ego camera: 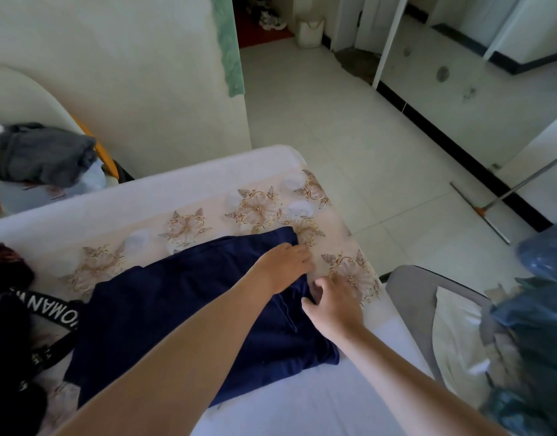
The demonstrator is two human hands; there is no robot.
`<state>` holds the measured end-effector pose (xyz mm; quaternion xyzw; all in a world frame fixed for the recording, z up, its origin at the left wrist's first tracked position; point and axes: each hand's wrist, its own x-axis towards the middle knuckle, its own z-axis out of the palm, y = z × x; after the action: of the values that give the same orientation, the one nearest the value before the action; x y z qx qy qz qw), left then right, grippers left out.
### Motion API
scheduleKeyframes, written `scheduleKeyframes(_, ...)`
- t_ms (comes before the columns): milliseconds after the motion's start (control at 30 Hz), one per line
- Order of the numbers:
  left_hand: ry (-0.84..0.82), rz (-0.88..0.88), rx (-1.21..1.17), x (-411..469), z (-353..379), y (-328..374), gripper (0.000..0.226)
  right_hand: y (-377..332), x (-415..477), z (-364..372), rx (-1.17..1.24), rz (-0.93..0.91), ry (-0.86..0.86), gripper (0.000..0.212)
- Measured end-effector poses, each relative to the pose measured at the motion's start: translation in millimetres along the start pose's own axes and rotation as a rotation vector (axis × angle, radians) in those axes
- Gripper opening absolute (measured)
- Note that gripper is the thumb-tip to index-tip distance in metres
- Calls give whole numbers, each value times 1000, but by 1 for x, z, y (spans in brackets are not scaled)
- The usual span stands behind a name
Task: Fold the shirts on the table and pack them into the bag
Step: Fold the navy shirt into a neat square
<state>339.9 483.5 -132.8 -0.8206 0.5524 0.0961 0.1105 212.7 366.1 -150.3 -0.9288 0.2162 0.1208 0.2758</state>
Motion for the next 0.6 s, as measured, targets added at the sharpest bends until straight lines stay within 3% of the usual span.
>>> scheduleKeyframes(100,9,-23,112,-8,-11,-5,42,-7,-4,1,-43,-50,-7,39)
scheduleKeyframes(233,55,-63,85,-39,-19,-23,36,-34,-8,-7,40,-69,-107,12)
scheduleKeyframes(433,357,-253,-74,-121,-12,-54,44,-101,-24,-12,267,-151,-295,11)
scheduleKeyframes(500,259,-352,-89,-151,-5,-58,45,-122,-35,-7,418,-162,-506,11)
scheduleKeyframes(600,-84,-468,-82,-189,14,-56,57,-136,-46,11,529,-109,-775,23)
